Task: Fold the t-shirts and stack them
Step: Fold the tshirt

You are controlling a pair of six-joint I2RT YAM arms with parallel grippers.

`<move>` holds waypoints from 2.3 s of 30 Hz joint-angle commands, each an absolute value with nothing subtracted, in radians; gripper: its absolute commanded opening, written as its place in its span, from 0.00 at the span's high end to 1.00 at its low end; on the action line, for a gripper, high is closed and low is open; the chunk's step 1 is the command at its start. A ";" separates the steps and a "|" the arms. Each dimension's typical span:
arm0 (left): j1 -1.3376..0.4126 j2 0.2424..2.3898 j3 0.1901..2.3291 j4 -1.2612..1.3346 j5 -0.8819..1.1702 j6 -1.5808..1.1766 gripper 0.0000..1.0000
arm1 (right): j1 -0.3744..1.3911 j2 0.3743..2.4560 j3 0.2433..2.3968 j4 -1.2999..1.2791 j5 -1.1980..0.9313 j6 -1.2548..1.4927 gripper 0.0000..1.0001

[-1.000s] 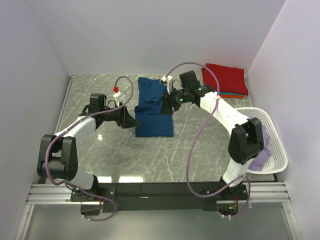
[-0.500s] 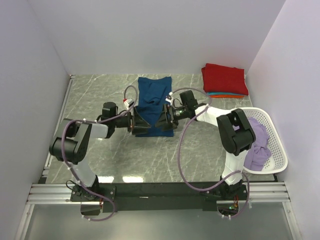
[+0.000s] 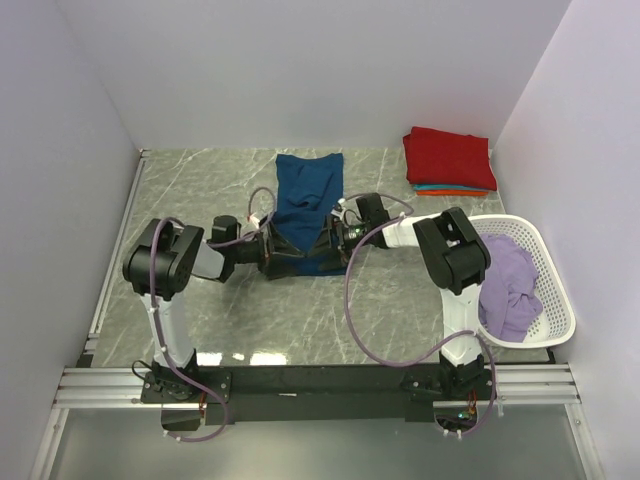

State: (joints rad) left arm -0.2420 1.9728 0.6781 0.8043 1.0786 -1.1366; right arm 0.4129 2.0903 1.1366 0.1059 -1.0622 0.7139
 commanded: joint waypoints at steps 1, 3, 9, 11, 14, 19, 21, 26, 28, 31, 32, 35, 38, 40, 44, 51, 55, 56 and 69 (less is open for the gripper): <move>-0.173 1.983 0.684 0.697 0.999 -1.045 0.01 | 0.368 2.108 1.103 0.014 -0.968 0.655 0.11; -0.138 1.974 0.672 0.644 0.988 -1.019 0.01 | 0.350 2.108 1.097 -0.039 -0.942 0.621 0.11; -0.083 1.892 0.624 0.507 1.045 -0.866 0.01 | 0.298 2.095 1.114 -0.210 -0.916 0.479 0.11; -0.080 1.821 0.633 0.415 1.054 -0.735 0.01 | 0.305 2.051 1.111 -0.225 -0.958 0.440 0.11; -0.081 1.721 0.646 0.312 1.097 -0.649 0.01 | 0.333 1.967 1.129 -0.296 -1.117 0.359 0.11; -0.083 1.617 0.714 0.362 1.074 -0.658 0.01 | 0.351 1.879 1.190 -0.320 -1.049 0.258 0.14; -0.083 1.658 0.779 0.347 1.062 -0.638 0.04 | 0.338 1.914 1.294 -0.393 -1.016 0.220 0.20; -0.098 1.805 0.946 0.504 1.045 -0.777 0.23 | 0.316 2.040 1.440 -0.301 -0.989 0.305 0.36; -0.109 1.896 1.004 0.572 1.029 -0.848 0.29 | 0.313 2.095 1.499 -0.255 -0.986 0.372 0.42; -0.112 2.018 1.063 0.678 1.023 -0.962 0.34 | 0.301 2.172 1.546 -0.140 -0.974 0.466 0.48; -0.112 2.049 1.077 0.731 1.016 -0.988 0.35 | 0.295 2.192 1.557 -0.097 -0.970 0.486 0.49; -0.110 2.152 1.132 0.833 0.999 -1.083 0.39 | 0.267 2.270 1.591 -0.033 -0.968 0.558 0.56; -0.103 2.218 1.169 0.873 0.967 -1.130 0.40 | 0.235 2.339 1.618 -0.003 -0.951 0.606 0.62; -0.089 2.247 1.174 0.939 0.943 -1.184 0.41 | 0.213 2.368 1.618 -0.003 -0.927 0.644 0.64; -0.054 2.246 1.138 1.031 0.936 -1.265 0.40 | 0.170 2.318 1.543 -0.038 -0.823 0.641 0.64; 0.034 1.969 1.057 0.734 1.032 -0.918 0.35 | 0.156 2.061 1.454 -0.213 -0.883 0.394 0.61; -0.023 1.749 1.094 0.050 1.000 -0.120 0.34 | 0.199 1.930 1.433 -0.470 -0.830 0.074 0.56; -0.040 1.677 1.088 -0.160 0.933 0.041 0.34 | 0.213 1.916 1.445 -0.523 -0.749 0.010 0.55; -0.342 1.305 0.683 -0.177 0.612 0.779 0.46 | 0.319 1.910 1.315 -0.673 -0.535 -0.055 0.55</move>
